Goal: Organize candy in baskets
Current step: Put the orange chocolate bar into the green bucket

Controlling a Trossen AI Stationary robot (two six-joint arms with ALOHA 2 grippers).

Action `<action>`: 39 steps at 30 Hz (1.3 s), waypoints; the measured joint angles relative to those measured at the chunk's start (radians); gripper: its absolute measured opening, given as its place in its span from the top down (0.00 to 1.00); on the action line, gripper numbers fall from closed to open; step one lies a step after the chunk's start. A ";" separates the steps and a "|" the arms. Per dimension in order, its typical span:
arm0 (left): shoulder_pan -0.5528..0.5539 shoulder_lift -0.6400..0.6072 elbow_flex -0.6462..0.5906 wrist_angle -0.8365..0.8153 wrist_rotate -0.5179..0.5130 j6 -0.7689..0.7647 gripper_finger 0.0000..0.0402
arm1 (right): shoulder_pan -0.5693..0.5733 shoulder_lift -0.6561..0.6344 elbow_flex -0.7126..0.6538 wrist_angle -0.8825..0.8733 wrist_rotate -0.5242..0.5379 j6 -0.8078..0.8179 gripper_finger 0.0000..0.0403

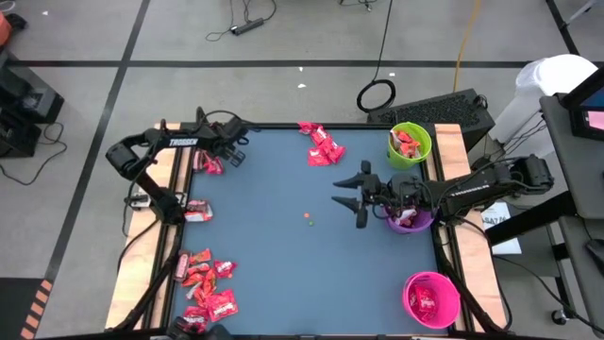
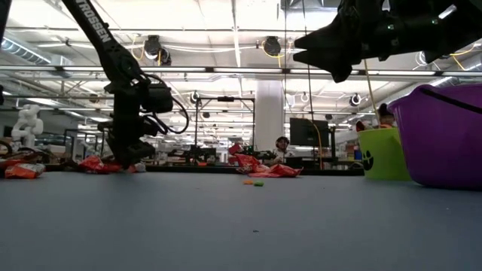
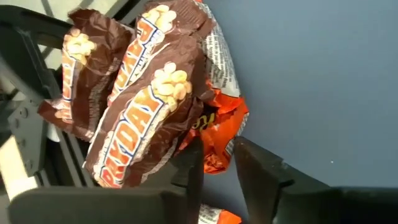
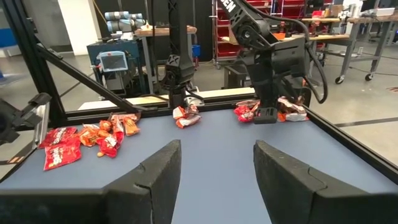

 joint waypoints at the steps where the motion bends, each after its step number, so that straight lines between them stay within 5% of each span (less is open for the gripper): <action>1: 0.003 0.000 0.000 0.003 0.004 0.000 0.78 | 0.003 0.000 0.000 0.000 0.000 -0.001 0.53; 11: 0.007 0.000 0.000 0.014 0.034 0.024 0.85 | 0.005 0.000 0.000 0.000 0.000 -0.006 0.53; 17: 0.007 0.000 0.000 0.014 0.061 0.045 0.98 | 0.005 0.000 0.000 0.000 0.000 -0.006 0.53; 25: -0.041 -0.005 0.000 0.014 0.088 0.050 0.99 | 0.005 0.000 0.000 0.000 0.000 -0.013 0.53; 35: -0.211 -0.159 0.006 0.008 0.291 0.046 0.99 | 0.005 0.000 0.000 -0.005 -0.053 -0.020 0.53; 39: -0.272 -0.253 0.018 0.008 0.444 0.045 0.99 | 0.014 0.000 0.000 -0.008 -0.058 -0.025 0.53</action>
